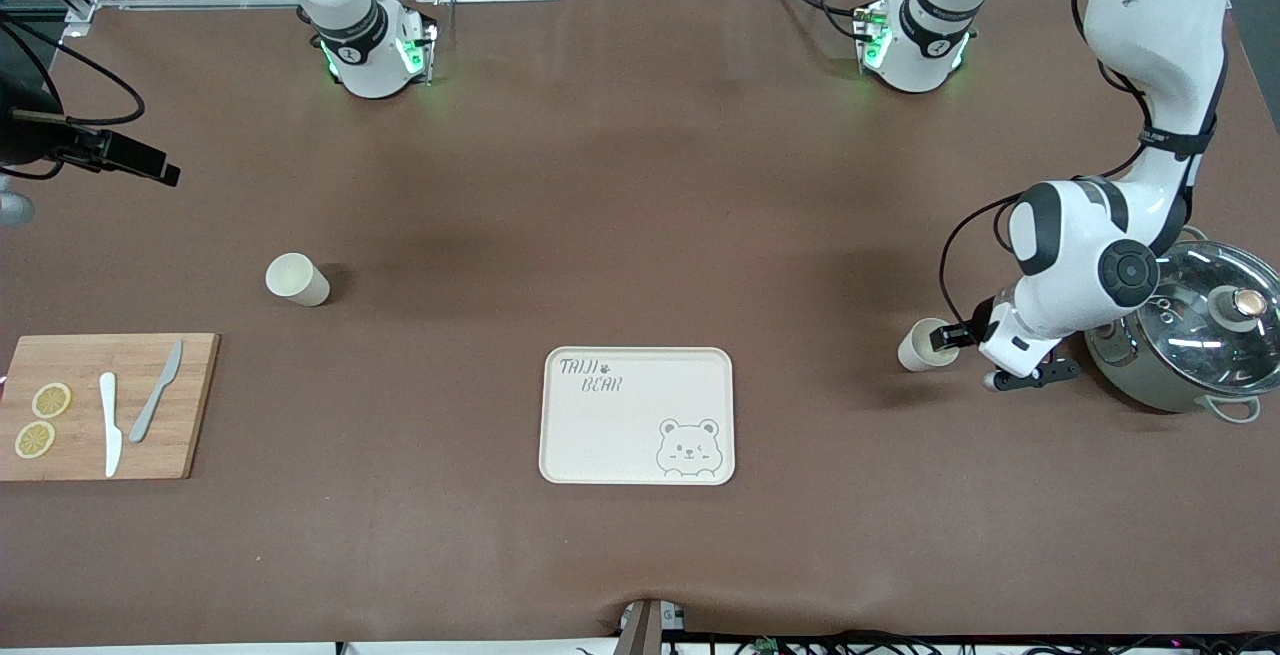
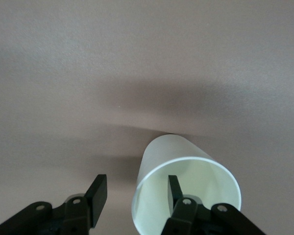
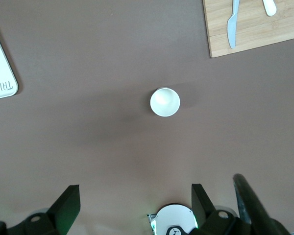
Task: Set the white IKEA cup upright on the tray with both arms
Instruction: 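Close the left gripper around the white paper cup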
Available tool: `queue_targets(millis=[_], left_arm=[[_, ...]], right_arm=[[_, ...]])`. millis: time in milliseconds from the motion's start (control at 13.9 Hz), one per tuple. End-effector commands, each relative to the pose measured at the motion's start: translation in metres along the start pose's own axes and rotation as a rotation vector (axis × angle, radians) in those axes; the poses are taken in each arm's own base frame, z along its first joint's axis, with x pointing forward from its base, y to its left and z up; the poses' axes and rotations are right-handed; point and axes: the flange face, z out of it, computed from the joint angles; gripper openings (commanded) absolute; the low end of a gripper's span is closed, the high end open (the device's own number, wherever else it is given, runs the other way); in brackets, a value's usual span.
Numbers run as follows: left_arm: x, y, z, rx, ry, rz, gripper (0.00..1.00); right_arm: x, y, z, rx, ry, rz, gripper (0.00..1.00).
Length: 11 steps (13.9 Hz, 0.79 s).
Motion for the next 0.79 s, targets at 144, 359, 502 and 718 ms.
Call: queue_targets(millis=[144,359,502,718], left_arm=[[0.004,0.005,-0.001,-0.024,0.006,-0.022,0.0],[0.004,0.006,-0.002,-0.024,0.009,-0.021,0.0],[0.005,0.01,-0.006,-0.024,0.016,-0.02,0.0],[0.011,0.035,-0.024,-0.031,0.024,-0.053,0.0]], right_arm=[[-0.002,0.004,-0.002,0.021,-0.003,0.017,1.0],[-0.001,0.004,-0.001,0.021,-0.006,0.017,1.0],[-0.001,0.004,0.0,0.02,-0.013,0.017,1.0],[0.0,0.006,0.001,0.022,-0.013,0.022,1.0]])
